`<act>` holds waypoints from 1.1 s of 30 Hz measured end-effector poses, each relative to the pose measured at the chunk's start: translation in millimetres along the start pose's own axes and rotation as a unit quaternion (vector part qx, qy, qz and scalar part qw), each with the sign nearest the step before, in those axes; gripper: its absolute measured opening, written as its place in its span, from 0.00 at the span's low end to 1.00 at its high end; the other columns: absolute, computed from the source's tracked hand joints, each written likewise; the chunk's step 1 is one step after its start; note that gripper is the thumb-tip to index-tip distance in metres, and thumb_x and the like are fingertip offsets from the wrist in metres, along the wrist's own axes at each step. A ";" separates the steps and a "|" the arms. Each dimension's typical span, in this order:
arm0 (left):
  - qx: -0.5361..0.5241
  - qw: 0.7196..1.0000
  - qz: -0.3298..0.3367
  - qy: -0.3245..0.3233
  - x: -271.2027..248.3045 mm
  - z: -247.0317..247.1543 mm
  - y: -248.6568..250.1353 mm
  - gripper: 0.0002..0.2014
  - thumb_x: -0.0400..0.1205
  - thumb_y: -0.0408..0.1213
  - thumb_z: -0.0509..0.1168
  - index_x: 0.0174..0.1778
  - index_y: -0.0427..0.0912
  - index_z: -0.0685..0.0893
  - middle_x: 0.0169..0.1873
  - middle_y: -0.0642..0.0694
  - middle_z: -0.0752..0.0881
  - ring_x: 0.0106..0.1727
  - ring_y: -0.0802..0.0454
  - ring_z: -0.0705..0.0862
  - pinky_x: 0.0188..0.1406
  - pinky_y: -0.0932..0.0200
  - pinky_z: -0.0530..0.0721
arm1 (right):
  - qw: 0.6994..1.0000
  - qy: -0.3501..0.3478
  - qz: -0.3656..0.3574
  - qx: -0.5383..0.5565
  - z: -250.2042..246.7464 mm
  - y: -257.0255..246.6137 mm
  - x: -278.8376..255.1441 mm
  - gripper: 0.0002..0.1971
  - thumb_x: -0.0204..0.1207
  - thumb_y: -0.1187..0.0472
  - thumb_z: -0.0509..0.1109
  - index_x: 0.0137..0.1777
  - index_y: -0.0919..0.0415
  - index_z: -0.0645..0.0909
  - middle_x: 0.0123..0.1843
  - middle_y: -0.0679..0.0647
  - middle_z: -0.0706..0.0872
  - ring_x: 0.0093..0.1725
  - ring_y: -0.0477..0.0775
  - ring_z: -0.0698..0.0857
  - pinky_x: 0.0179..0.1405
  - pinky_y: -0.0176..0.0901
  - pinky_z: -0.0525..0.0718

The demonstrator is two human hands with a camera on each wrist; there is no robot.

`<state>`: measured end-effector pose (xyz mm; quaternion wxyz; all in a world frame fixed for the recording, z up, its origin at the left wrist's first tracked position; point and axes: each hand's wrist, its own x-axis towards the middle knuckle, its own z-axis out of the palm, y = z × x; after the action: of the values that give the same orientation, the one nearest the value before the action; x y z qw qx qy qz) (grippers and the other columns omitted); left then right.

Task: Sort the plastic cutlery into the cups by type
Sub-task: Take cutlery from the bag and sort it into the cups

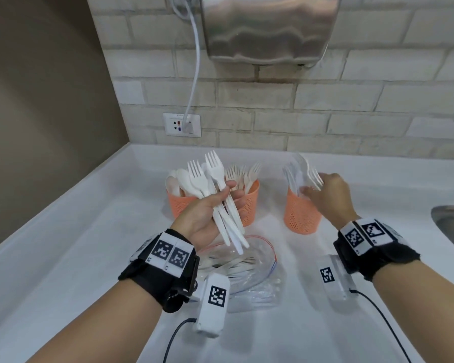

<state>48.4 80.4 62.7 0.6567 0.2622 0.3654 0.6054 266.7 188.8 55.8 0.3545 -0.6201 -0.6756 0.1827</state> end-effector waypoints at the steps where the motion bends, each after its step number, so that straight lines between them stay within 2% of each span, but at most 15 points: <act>1: -0.006 1.000 0.002 0.011 0.6 0.7 -0.1 0.07 0.84 0.31 0.57 0.46 0.40 0.81 0.30 0.46 0.89 0.32 0.53 0.89 0.40 0.53 0.88 | 1.000 0.022 -0.021 0.005 -2.1 -4.5 -0.9 0.12 0.72 0.63 0.73 0.54 0.67 0.82 0.53 0.68 0.82 0.46 0.63 0.82 0.41 0.43 0.79; 2: -0.012 1.000 0.004 0.019 1.0 1.1 -0.1 0.07 0.84 0.31 0.57 0.45 0.40 0.80 0.28 0.46 0.88 0.30 0.53 0.89 0.38 0.53 0.89 | 0.997 0.051 -0.043 0.025 -4.2 -11.0 -3.7 0.17 0.73 0.63 0.73 0.60 0.68 0.79 0.54 0.67 0.82 0.49 0.63 0.82 0.44 0.43 0.78; 4: -0.022 0.999 0.004 0.028 2.0 0.6 -0.1 0.06 0.84 0.31 0.58 0.42 0.39 0.78 0.26 0.46 0.87 0.28 0.53 0.88 0.35 0.54 0.89 | 0.988 0.078 -0.082 0.102 -6.5 -30.6 -16.7 0.09 0.74 0.65 0.71 0.51 0.68 0.81 0.42 0.59 0.84 0.39 0.56 0.81 0.35 0.37 0.73; 5: -0.029 0.999 0.003 0.030 2.6 0.8 -0.1 0.06 0.84 0.32 0.58 0.42 0.39 0.78 0.26 0.46 0.86 0.29 0.53 0.88 0.35 0.53 0.89 | 0.984 0.048 -0.095 0.143 -6.4 -41.5 -26.8 0.03 0.74 0.65 0.71 0.42 0.65 0.81 0.32 0.53 0.83 0.32 0.50 0.79 0.29 0.34 0.71; 6: -0.036 0.999 0.002 0.035 3.5 0.2 -0.3 0.06 0.84 0.32 0.59 0.42 0.40 0.78 0.27 0.45 0.85 0.30 0.52 0.87 0.36 0.52 0.89 | 0.980 -0.003 -0.111 0.167 -5.2 -50.9 -37.8 0.07 0.73 0.65 0.72 0.34 0.62 0.80 0.24 0.46 0.81 0.26 0.43 0.77 0.23 0.32 0.69; 8: -0.053 0.997 0.004 0.050 4.8 1.1 -0.3 0.05 0.84 0.33 0.59 0.44 0.39 0.78 0.31 0.44 0.84 0.36 0.50 0.87 0.39 0.50 0.89 | 0.960 -0.145 -0.148 0.188 0.2 -67.6 -61.5 0.13 0.70 0.65 0.76 0.27 0.55 0.80 0.18 0.42 0.79 0.19 0.37 0.75 0.20 0.27 0.68; 11: -0.060 0.995 0.028 0.074 3.4 1.9 1.6 0.05 0.84 0.32 0.58 0.44 0.39 0.78 0.39 0.41 0.82 0.38 0.49 0.86 0.45 0.53 0.87 | 0.932 -0.263 -0.222 0.112 15.2 -76.4 -83.5 0.06 0.65 0.62 0.80 0.36 0.62 0.86 0.27 0.45 0.82 0.26 0.38 0.78 0.26 0.24 0.71; 14: -0.091 0.992 0.042 0.081 -0.1 -0.4 4.0 0.07 0.82 0.29 0.61 0.38 0.40 0.76 0.35 0.41 0.79 0.40 0.48 0.83 0.47 0.55 0.86 | 0.927 -0.239 -0.286 0.034 28.0 -75.3 -87.6 0.13 0.64 0.65 0.79 0.49 0.62 0.86 0.32 0.37 0.80 0.29 0.36 0.78 0.29 0.24 0.68; 15: -0.094 0.991 0.043 0.081 -0.9 -0.8 4.1 0.07 0.82 0.29 0.61 0.38 0.40 0.76 0.35 0.41 0.79 0.41 0.48 0.82 0.43 0.55 0.88 | 0.928 -0.221 -0.301 0.015 30.8 -74.7 -87.1 0.15 0.66 0.67 0.77 0.54 0.61 0.85 0.35 0.39 0.81 0.33 0.38 0.78 0.30 0.27 0.69; 17: -0.100 0.990 0.043 0.087 -1.1 -2.5 2.6 0.07 0.82 0.28 0.61 0.38 0.40 0.77 0.34 0.42 0.79 0.41 0.49 0.81 0.38 0.56 0.89 | 0.927 -0.191 -0.320 -0.036 35.0 -73.7 -84.7 0.15 0.69 0.67 0.73 0.57 0.62 0.83 0.41 0.50 0.86 0.41 0.51 0.82 0.33 0.38 0.69; 19: -0.099 0.989 0.039 0.100 0.7 -4.5 1.8 0.07 0.82 0.29 0.61 0.38 0.39 0.77 0.31 0.43 0.80 0.39 0.49 0.82 0.38 0.56 0.88 | 0.924 -0.163 -0.333 -0.096 39.5 -71.7 -82.3 0.10 0.72 0.64 0.69 0.53 0.63 0.82 0.47 0.58 0.87 0.47 0.59 0.84 0.37 0.41 0.69; 22: -0.113 0.988 0.036 0.104 3.1 -6.7 2.5 0.08 0.83 0.29 0.59 0.37 0.38 0.76 0.28 0.44 0.79 0.36 0.49 0.81 0.34 0.59 0.87 | 0.920 -0.133 -0.342 -0.140 41.1 -67.7 -81.2 0.06 0.73 0.64 0.67 0.45 0.66 0.82 0.45 0.62 0.85 0.43 0.64 0.84 0.35 0.44 0.69; 25: -0.110 0.987 0.023 0.116 4.8 -7.5 4.2 0.08 0.83 0.29 0.59 0.38 0.38 0.76 0.30 0.44 0.77 0.36 0.50 0.80 0.32 0.60 0.87 | 0.921 -0.134 -0.338 -0.142 39.0 -63.4 -79.2 0.05 0.70 0.66 0.67 0.41 0.69 0.82 0.41 0.63 0.84 0.38 0.65 0.83 0.32 0.45 0.70; 28: -0.106 0.983 0.014 0.152 8.5 -12.4 7.9 0.05 0.82 0.30 0.62 0.40 0.37 0.79 0.31 0.46 0.78 0.36 0.51 0.82 0.32 0.59 0.87 | 0.930 -0.157 -0.309 -0.124 33.6 -58.5 -75.0 0.04 0.68 0.66 0.67 0.33 0.63 0.77 0.35 0.59 0.79 0.33 0.60 0.77 0.28 0.43 0.66; 33: -0.147 0.973 0.051 0.173 13.9 -21.4 10.9 0.03 0.83 0.29 0.61 0.46 0.35 0.79 0.34 0.44 0.77 0.40 0.51 0.81 0.53 0.54 0.84 | 0.950 -0.229 -0.208 -0.035 23.7 -44.2 -65.4 0.06 0.65 0.65 0.73 0.31 0.64 0.79 0.30 0.55 0.80 0.31 0.57 0.78 0.29 0.44 0.70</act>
<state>24.8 93.4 56.2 0.5830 0.0727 0.3669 0.7213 217.4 122.8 53.5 0.1983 -0.4191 -0.8588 0.2179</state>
